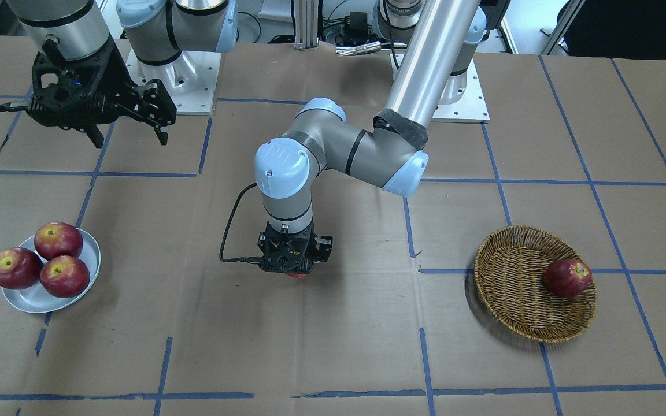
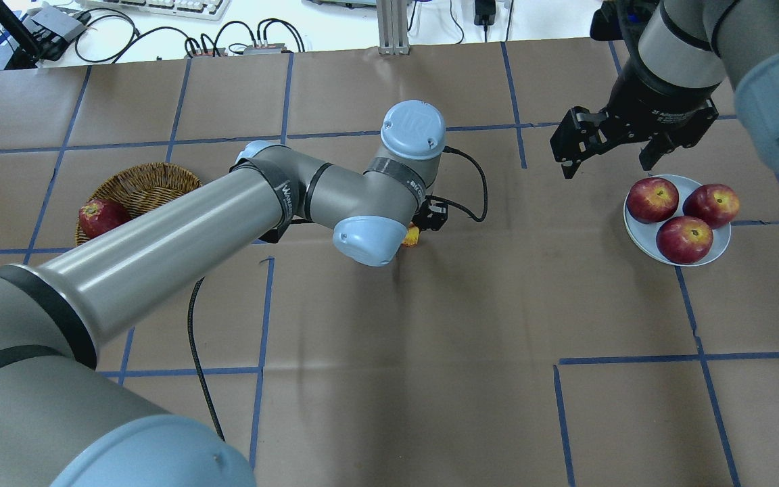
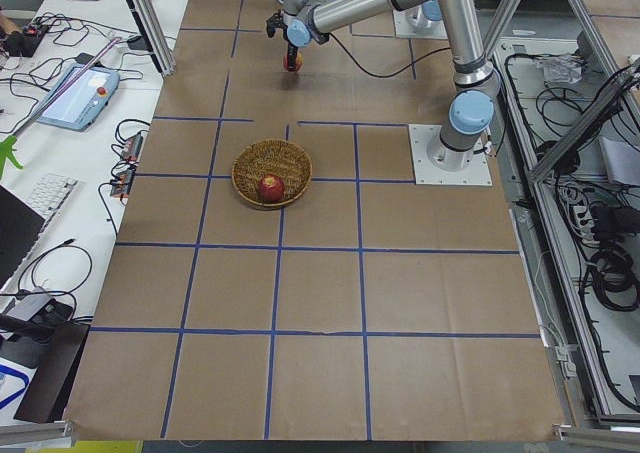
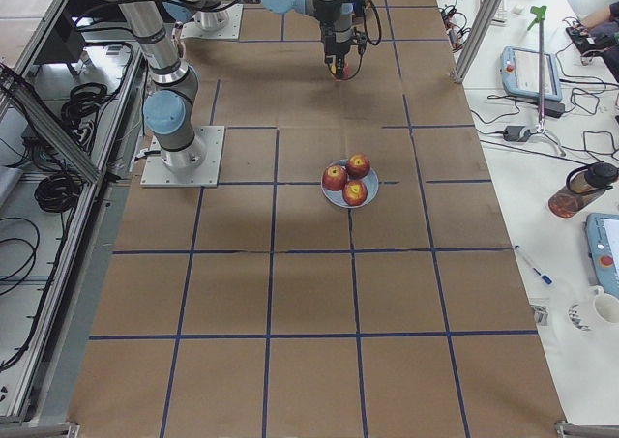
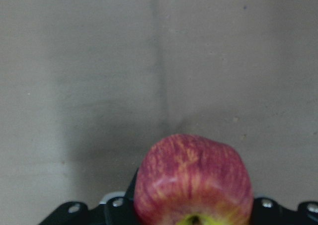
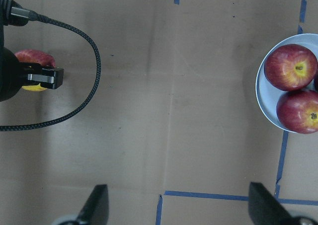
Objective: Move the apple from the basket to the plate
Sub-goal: 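Lift the apple with the left gripper and carry it toward the table center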
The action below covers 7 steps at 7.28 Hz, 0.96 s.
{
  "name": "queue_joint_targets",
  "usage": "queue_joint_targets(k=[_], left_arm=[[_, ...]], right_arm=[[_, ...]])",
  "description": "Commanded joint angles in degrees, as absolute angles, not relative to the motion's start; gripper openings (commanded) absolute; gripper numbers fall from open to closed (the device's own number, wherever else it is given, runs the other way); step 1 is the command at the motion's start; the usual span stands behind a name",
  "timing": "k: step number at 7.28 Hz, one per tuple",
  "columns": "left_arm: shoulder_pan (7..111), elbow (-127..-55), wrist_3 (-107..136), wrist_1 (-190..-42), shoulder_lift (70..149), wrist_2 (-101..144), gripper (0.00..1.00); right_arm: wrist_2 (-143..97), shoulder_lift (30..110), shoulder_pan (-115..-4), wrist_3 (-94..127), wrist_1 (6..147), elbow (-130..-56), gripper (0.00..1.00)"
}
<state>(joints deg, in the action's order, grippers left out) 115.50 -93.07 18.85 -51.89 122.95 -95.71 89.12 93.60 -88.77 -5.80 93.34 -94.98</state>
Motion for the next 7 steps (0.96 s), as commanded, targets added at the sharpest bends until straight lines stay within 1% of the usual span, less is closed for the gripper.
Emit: queue_joint_targets(k=[1, 2, 3, 4, 5, 7], left_arm=[[115.49, -93.69, 18.63, -51.86, 123.05, -95.8, 0.75], [115.49, -93.87, 18.81, -51.86, 123.05, -95.8, 0.79], [115.49, -94.13, 18.9, -51.77, 123.05, -95.71, 0.81], [115.49, -94.13, 18.9, -51.77, 123.05, -95.71, 0.87], [115.49, -93.96, 19.07, -51.77, 122.87, -95.71, 0.99], [114.79, -92.82, 18.28, -55.61, 120.16, -95.98, 0.99]], right_arm=[[89.12, 93.6, -88.77, -5.89, 93.34, -94.92, 1.0], [89.12, 93.6, -88.77, -5.8, 93.34, -94.92, 1.0], [89.12, 93.6, -88.77, -5.89, 93.34, -95.01, 1.0], [89.12, 93.6, -88.77, -5.8, 93.34, -95.01, 1.0], [89.12, 93.6, -88.77, -5.89, 93.34, -95.01, 1.0], [89.12, 93.6, -88.77, -5.89, 93.34, -95.01, 1.0]])
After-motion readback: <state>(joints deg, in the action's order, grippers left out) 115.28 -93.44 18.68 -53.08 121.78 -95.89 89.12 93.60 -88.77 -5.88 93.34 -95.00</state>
